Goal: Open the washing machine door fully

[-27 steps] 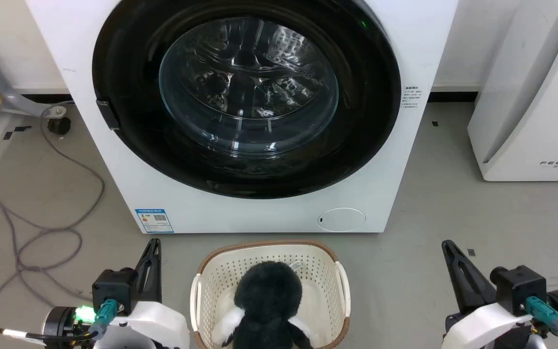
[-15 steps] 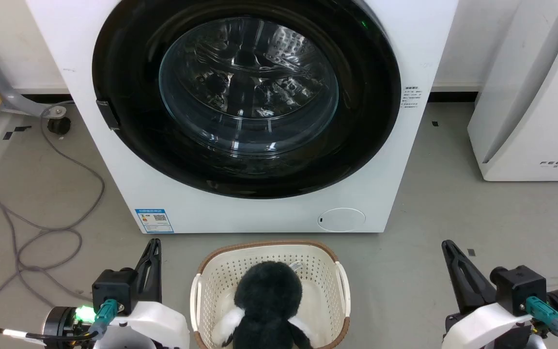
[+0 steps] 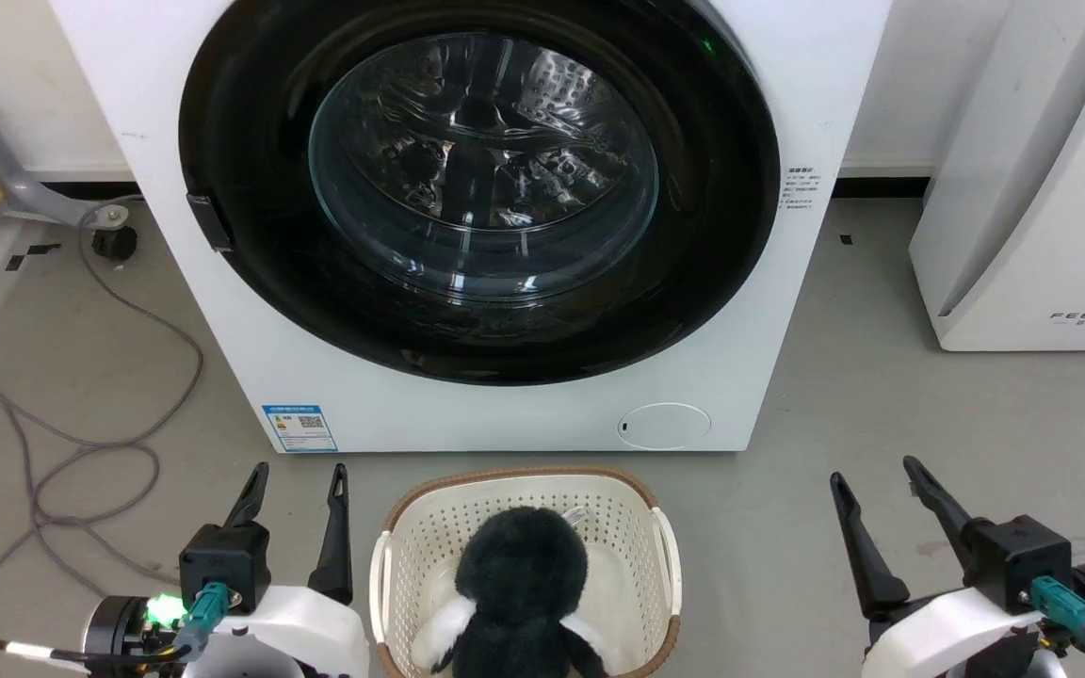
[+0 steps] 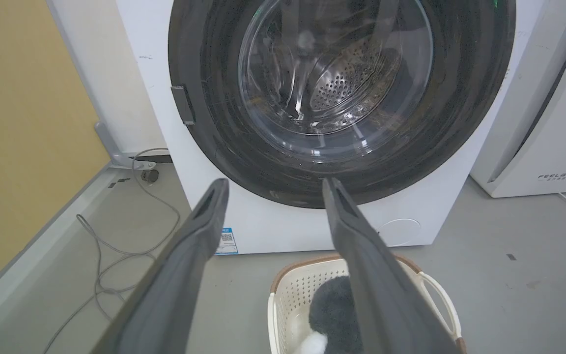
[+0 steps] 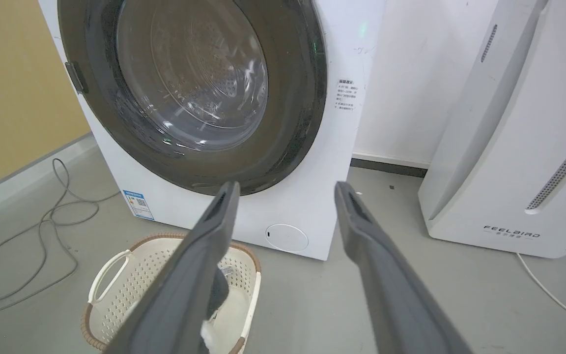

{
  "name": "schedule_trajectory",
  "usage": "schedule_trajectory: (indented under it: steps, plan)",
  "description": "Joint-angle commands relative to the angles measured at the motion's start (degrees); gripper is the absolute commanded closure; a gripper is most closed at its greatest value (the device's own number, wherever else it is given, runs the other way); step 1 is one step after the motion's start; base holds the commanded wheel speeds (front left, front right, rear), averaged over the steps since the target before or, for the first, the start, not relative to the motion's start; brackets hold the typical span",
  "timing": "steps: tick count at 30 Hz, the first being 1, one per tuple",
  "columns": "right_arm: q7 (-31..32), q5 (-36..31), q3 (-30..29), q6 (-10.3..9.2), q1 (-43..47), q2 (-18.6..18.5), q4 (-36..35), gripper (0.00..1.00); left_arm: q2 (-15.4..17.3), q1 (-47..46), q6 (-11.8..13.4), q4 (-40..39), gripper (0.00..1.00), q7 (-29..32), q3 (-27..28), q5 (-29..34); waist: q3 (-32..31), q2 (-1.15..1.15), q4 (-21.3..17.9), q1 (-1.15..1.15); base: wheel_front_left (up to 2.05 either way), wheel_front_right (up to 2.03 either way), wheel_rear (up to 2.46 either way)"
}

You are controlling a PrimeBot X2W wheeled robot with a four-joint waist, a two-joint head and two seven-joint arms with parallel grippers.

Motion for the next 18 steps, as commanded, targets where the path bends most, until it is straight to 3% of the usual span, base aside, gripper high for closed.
schedule_trajectory:
  steps: [1,14,15,16,18]
  plan:
    - [-0.5,0.8,-0.3,0.00,0.0,0.0,-0.5,0.00,0.0,-0.1,0.5,-0.2,0.00,-0.7,-0.2,-0.4,0.0,0.00,0.0,0.00,0.00,0.00,0.00]
    - [-2.1,4.5,-1.0,0.01,0.1,0.0,-2.3,0.00,0.0,-0.2,1.6,-0.6,0.00,-2.2,-0.8,-1.2,0.2,0.00,0.0,0.00,0.00,0.00,0.00]
    - [-2.2,4.7,-1.1,0.01,0.1,0.0,-2.4,0.18,0.0,-0.2,1.7,-0.6,0.00,-2.4,-0.8,-1.3,0.2,0.00,0.0,0.00,0.00,0.00,0.00]
    - [-2.3,5.0,-1.1,0.01,0.1,0.0,-2.6,1.00,0.0,-0.3,1.8,-0.7,0.00,-2.5,-0.9,-1.3,0.2,0.00,0.0,0.00,0.00,0.00,0.00]
    - [-2.6,6.1,-1.1,0.01,0.1,0.0,-2.8,1.00,0.0,-0.3,2.0,-0.7,0.00,-2.7,-0.9,-1.5,0.2,0.00,0.0,0.00,0.00,0.00,0.00]
